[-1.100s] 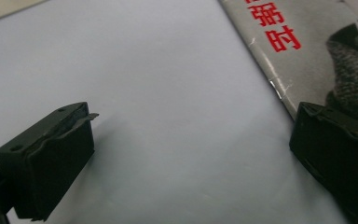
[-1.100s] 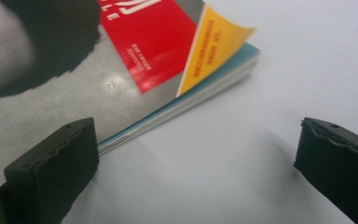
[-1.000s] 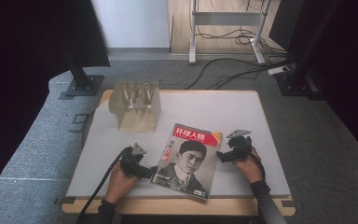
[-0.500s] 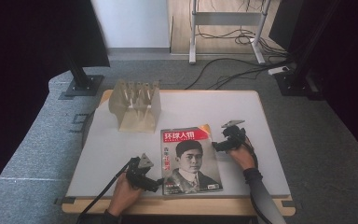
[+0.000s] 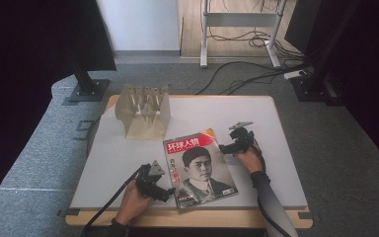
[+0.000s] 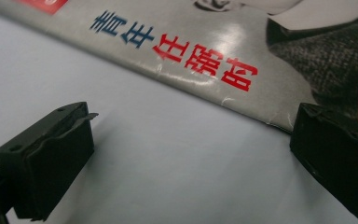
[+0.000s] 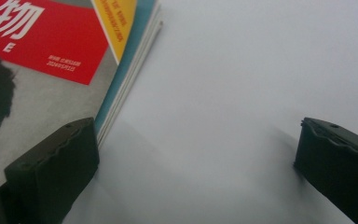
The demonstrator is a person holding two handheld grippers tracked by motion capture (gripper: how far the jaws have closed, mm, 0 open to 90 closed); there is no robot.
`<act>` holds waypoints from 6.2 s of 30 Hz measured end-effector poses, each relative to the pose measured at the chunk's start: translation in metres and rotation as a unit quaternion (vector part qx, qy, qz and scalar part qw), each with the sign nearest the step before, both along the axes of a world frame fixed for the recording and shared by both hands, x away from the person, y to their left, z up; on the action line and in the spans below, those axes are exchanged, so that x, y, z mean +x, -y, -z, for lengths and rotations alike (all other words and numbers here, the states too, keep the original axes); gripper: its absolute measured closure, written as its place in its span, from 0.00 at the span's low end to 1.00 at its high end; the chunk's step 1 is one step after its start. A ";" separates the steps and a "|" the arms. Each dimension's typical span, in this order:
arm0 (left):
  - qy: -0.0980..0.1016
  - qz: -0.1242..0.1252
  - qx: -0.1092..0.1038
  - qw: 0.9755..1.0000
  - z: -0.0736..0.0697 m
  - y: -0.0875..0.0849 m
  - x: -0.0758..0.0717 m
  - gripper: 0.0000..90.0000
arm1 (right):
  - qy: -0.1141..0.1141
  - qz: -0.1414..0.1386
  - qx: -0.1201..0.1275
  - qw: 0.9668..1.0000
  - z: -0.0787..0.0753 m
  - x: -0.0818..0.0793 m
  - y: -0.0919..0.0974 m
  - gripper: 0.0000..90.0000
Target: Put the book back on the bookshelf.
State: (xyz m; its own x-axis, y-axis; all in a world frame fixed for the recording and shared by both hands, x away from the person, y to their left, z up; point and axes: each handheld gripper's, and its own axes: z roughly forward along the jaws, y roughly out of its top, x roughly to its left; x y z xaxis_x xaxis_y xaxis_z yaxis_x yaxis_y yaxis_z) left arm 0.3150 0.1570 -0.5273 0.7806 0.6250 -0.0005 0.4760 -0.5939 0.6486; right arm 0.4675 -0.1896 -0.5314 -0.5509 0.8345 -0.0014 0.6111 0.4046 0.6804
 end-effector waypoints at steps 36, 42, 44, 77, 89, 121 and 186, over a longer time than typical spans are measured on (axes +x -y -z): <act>0.001 -0.066 -0.006 0.998 0.001 -0.016 0.051 0.00 | -0.036 -0.084 0.080 0.993 -0.011 -0.006 -0.043 0.17; 0.001 -0.068 -0.007 0.998 0.001 -0.015 0.052 0.00 | -0.040 -0.076 0.091 0.992 -0.007 -0.002 -0.049 0.19; 0.001 -0.069 -0.007 0.998 0.001 -0.015 0.052 0.00 | -0.041 -0.071 0.100 0.992 -0.007 -0.001 -0.048 0.21; 0.000 -0.073 -0.007 0.997 0.001 -0.014 0.053 0.00 | -0.051 -0.076 0.075 0.993 -0.017 -0.021 -0.036 0.66; 0.000 -0.073 -0.007 0.997 0.001 -0.014 0.053 0.00 | -0.057 -0.101 0.125 0.985 -0.021 -0.006 -0.046 0.70; -0.012 -0.072 -0.023 0.997 -0.002 -0.020 0.049 0.05 | 0.088 -0.137 0.004 0.987 -0.087 -0.081 -0.073 0.95; -0.095 0.031 -0.050 0.994 -0.115 0.020 0.091 0.88 | 0.200 -0.184 0.024 0.962 -0.164 -0.113 -0.057 0.95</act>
State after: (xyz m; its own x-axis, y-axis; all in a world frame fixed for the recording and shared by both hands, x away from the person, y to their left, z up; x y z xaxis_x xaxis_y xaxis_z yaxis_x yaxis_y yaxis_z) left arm 0.4057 0.1367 -0.4124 0.7971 0.5657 -0.2112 0.5603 -0.5624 0.6081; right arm 0.3546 -0.1328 -0.3669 -0.7729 0.5867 -0.2419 0.1170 0.5064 0.8544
